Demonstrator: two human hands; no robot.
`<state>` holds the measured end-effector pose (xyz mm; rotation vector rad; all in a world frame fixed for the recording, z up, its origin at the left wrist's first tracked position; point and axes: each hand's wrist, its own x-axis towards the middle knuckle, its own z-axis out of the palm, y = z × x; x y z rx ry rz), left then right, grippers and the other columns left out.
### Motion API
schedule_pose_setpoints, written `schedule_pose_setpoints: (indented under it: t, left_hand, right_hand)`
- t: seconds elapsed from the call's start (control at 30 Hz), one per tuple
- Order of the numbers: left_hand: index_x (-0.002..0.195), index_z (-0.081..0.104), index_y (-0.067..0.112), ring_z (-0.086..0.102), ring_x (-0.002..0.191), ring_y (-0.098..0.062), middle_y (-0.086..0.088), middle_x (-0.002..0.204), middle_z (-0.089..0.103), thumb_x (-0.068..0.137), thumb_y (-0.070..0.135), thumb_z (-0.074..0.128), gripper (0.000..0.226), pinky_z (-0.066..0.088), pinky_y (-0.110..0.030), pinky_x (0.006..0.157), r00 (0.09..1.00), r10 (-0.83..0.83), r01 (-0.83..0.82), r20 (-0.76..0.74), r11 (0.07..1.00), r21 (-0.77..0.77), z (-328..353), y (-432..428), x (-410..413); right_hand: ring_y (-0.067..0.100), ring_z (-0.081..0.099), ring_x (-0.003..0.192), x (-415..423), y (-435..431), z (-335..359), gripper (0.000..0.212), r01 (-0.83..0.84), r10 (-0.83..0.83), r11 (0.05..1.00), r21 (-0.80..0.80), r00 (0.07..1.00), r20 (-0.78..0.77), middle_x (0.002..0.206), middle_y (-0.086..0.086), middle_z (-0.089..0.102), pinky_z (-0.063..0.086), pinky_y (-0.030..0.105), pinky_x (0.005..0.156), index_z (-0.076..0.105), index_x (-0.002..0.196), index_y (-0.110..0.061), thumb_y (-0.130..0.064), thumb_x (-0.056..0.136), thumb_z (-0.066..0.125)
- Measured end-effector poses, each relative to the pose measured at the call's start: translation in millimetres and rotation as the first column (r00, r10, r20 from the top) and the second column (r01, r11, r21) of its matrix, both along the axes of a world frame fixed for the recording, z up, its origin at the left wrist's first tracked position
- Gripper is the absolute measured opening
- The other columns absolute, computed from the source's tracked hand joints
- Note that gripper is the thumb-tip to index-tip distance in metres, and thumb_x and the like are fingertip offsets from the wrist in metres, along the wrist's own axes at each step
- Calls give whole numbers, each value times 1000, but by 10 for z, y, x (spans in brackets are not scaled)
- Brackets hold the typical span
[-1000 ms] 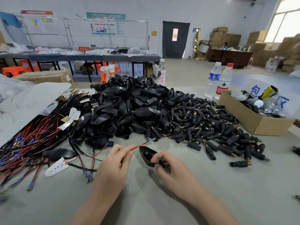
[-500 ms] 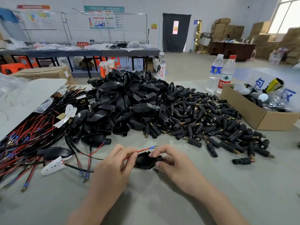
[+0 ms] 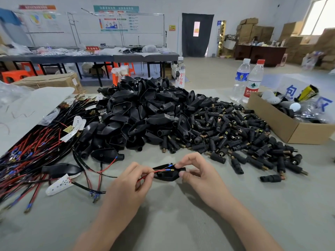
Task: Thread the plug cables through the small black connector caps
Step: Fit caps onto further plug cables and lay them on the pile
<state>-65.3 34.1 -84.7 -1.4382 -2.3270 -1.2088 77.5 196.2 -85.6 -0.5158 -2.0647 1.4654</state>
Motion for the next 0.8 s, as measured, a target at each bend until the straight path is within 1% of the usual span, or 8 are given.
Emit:
schedule_pose_setpoints:
  t: [0.07,0.13,0.27,0.37,0.43,0.53,0.7,0.8]
  left_hand:
    - [84,63,35,51,64,-14,12,83,54,92,24,66,14,41,-30,59,1000,-12,12,-11,1000,-12,16,-13,9]
    - [84,61,36,50,62,-13,13,84,54,92,28,64,12,40,-26,54,999,-27,26,-21,999,-31,34,-31,15]
    - [88,61,37,49,62,-9,13,84,52,95,33,57,10,42,-27,55,998,-34,31,-51,998,-63,39,-54,8]
    - [90,61,37,51,65,-10,14,84,51,97,35,55,10,46,-30,57,997,-51,46,-59,996,-80,31,-60,3]
    - [89,61,36,50,63,-10,14,85,51,97,35,55,10,45,-30,56,997,-56,52,-57,996,-74,29,-59,-5]
    - [89,63,36,48,59,-11,14,85,50,96,35,57,9,43,-30,54,997,-58,55,-51,997,-60,26,-50,-16]
    - [92,68,36,53,59,-11,16,90,48,93,43,53,16,47,-33,51,998,-46,46,-48,999,-9,28,-35,-14]
    - [91,71,33,52,57,-11,15,95,46,92,33,65,7,48,-34,49,999,-17,17,-44,1000,12,13,-26,-27]
  right_hand:
    - [9,60,79,0,5,5,44,7,-7,1000,-15,1000,-12,106,-16,68,52,28,80,57,91,-44,-1,93,63]
    - [9,60,79,2,2,8,43,2,-3,1000,-21,1000,-21,107,-17,65,50,24,76,57,93,-43,-1,92,64]
    - [14,63,85,6,-4,-10,41,-9,7,998,-58,1000,-30,108,-16,59,52,35,82,58,98,-39,1,92,65]
    - [14,67,94,4,12,-35,39,-24,20,994,-111,999,-34,111,-7,58,52,30,82,59,102,-34,3,91,65]
    - [13,68,97,-1,19,-42,43,-38,33,991,-128,999,-42,110,-5,59,51,25,79,61,100,-38,4,91,65]
    - [11,68,98,-8,21,-42,50,-50,44,990,-132,998,-46,109,-4,60,50,23,78,61,94,-45,5,91,65]
    - [9,69,97,-12,16,-45,51,-82,73,985,-155,995,-62,106,-7,61,49,21,77,62,95,-44,7,90,65]
    - [11,68,98,-13,4,-53,51,-101,91,982,-161,994,-67,103,-8,61,50,21,79,61,98,-43,7,90,65]
